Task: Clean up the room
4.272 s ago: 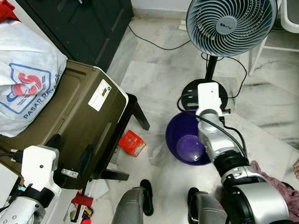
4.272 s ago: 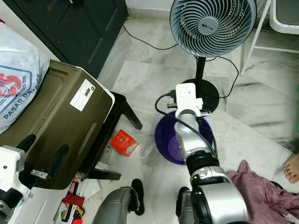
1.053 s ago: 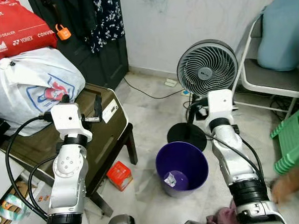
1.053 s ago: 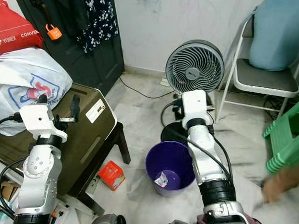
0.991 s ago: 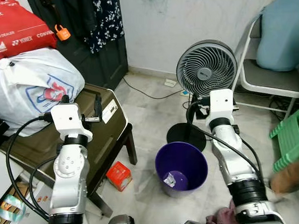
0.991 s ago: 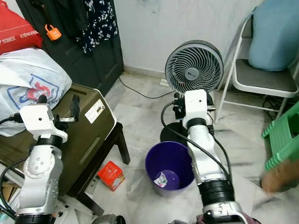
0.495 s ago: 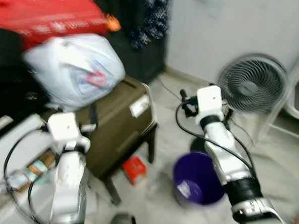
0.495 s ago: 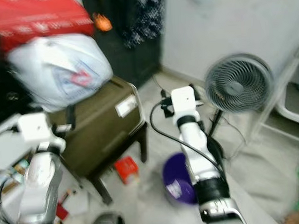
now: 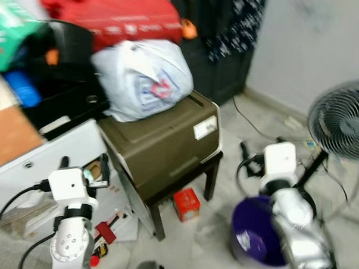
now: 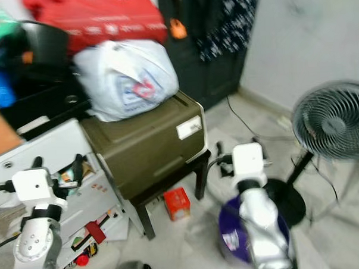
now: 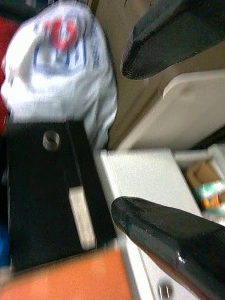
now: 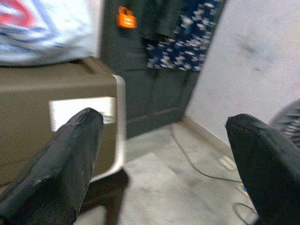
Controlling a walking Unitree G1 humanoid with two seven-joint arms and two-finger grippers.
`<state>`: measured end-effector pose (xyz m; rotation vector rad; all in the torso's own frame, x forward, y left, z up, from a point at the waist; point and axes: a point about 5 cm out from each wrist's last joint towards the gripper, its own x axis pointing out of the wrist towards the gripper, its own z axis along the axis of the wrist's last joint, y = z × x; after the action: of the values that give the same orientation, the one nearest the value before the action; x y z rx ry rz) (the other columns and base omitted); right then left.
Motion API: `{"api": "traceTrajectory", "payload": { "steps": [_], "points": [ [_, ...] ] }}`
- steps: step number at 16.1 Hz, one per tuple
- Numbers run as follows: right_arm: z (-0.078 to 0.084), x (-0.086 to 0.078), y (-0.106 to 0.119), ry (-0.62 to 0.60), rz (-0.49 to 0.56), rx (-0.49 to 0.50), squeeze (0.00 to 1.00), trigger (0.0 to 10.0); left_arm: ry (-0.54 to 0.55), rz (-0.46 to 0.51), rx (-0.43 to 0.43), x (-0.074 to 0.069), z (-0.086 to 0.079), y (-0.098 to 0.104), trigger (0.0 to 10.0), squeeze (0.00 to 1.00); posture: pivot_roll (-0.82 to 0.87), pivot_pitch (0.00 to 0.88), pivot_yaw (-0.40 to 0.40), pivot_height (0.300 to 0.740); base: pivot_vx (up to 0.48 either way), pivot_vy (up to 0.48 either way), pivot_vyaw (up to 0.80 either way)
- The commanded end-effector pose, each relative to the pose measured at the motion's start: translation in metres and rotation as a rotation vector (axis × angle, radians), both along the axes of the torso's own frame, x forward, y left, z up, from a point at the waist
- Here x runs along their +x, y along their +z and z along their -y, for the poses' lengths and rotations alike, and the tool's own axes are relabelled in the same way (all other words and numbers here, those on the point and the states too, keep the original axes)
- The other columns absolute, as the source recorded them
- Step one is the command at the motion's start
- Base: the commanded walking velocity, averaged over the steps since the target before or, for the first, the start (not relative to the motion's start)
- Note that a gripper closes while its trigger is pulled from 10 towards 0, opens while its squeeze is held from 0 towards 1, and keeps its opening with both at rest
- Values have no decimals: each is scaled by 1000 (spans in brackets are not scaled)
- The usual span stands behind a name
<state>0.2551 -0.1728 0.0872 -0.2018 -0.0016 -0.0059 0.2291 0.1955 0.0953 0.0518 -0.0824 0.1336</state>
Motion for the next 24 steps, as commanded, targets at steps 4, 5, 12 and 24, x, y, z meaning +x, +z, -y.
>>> {"api": "traceTrajectory", "payload": {
  "steps": [4,5,12,24],
  "points": [
    [-2,15,5,-3,11,36,0,10000,5,38,36,18,3,7,10000,0,-6,0,60,740,0,0,253],
    [-5,14,6,5,7,36,0,10000,7,40,32,21,4,9,10000,0,-12,0,64,740,0,0,0],
    [-27,-4,-10,122,-66,54,0,10000,-11,-37,6,-10,-1,-2,10000,0,37,0,17,740,0,0,0],
    [4,19,-11,50,-132,41,0,10000,19,0,-51,-1,20,1,10000,0,47,0,-83,740,0,0,0]
  ]
}}
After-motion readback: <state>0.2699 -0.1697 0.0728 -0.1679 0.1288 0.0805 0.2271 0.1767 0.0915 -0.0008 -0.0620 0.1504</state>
